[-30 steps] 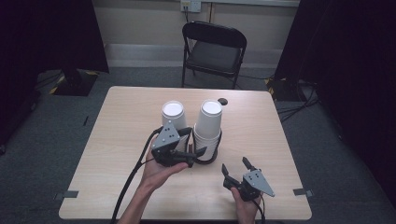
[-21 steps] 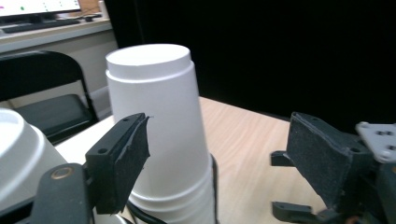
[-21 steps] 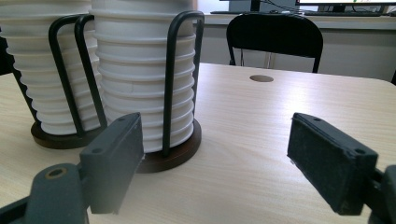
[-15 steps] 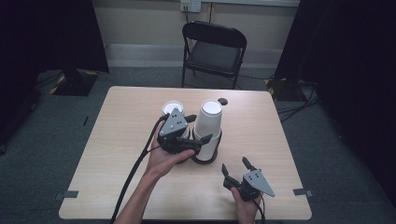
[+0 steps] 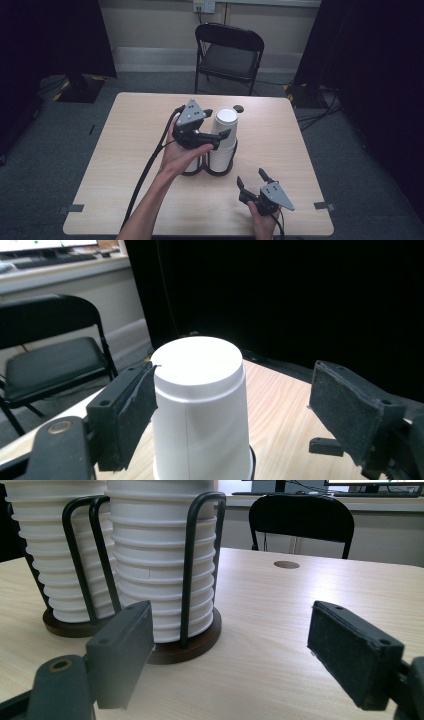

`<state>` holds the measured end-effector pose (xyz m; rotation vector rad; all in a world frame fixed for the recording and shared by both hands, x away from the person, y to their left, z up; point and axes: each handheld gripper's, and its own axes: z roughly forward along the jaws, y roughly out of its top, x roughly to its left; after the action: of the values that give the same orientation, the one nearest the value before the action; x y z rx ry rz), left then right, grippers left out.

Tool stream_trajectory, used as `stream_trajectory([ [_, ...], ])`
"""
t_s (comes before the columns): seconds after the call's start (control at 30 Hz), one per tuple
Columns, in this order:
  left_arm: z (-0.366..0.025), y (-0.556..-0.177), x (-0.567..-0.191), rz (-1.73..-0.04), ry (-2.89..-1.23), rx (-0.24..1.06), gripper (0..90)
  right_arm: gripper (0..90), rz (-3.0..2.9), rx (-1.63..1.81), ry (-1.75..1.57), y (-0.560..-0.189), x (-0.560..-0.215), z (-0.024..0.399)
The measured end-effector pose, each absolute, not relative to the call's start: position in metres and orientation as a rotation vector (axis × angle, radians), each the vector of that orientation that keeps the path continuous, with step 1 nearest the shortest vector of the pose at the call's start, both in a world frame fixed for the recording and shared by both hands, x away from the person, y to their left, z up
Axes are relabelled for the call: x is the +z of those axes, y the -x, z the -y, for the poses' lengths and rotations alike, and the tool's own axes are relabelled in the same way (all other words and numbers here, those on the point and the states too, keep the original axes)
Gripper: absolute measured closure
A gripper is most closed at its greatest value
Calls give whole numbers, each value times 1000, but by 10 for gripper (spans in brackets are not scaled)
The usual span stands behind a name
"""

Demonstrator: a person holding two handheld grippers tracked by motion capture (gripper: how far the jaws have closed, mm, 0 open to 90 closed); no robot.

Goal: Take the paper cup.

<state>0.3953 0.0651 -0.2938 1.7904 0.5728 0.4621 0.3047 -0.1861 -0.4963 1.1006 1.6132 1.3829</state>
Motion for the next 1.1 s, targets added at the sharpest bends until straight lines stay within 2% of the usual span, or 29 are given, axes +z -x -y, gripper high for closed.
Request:
stream_trajectory([
  [0.1, -62, -399, -291, -576, -1813, 473, 159, 181, -1615, 1384, -1100, -305, -496, 186],
  [0.2, -60, -407, -286, -592, -1809, 426, 166, 183, -1619, 1389, -1096, -305, -496, 186],
  [0.53, -47, -423, -286, -624, -1857, 431, 187, 187, -1627, 1391, -1088, -305, -496, 186],
  [0.83, -34, -439, -296, -662, -1915, 435, 157, 185, -1625, 1393, -1089, -305, -496, 186],
  [1.1, -25, -444, -305, -663, -1959, 442, 171, 186, -1627, 1394, -1088, -305, -496, 186],
])
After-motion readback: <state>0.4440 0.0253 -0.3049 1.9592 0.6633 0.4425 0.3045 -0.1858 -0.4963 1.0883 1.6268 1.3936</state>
